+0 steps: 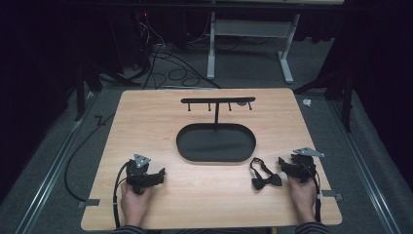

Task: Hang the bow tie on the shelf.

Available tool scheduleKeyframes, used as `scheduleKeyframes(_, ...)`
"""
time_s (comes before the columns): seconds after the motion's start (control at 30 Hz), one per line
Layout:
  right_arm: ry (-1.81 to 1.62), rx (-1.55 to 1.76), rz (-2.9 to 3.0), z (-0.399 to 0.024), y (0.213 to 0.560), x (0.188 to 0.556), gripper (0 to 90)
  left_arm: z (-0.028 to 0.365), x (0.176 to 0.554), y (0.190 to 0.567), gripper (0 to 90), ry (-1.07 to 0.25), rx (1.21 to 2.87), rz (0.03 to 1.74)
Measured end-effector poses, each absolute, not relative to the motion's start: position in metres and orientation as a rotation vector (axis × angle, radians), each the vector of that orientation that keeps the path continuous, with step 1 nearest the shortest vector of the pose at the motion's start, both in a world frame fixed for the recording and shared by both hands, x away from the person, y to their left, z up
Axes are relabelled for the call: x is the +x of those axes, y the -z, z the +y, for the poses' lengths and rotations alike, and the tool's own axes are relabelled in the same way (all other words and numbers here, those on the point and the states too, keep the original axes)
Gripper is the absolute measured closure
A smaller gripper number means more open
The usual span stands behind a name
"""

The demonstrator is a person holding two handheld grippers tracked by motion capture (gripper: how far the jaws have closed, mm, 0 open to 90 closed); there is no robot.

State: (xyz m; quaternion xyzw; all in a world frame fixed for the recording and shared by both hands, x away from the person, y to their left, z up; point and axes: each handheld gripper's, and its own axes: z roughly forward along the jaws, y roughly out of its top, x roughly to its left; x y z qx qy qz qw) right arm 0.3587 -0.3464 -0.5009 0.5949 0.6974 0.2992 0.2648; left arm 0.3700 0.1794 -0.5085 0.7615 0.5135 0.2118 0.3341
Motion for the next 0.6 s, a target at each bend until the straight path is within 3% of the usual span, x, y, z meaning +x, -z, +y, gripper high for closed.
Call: scheduleKeyframes(0.6,-0.857,1.556,1.931,-0.344,0.487,0.356,49.7,0.18,0.37,0.508,14.7,-0.553,1.988,1.341)
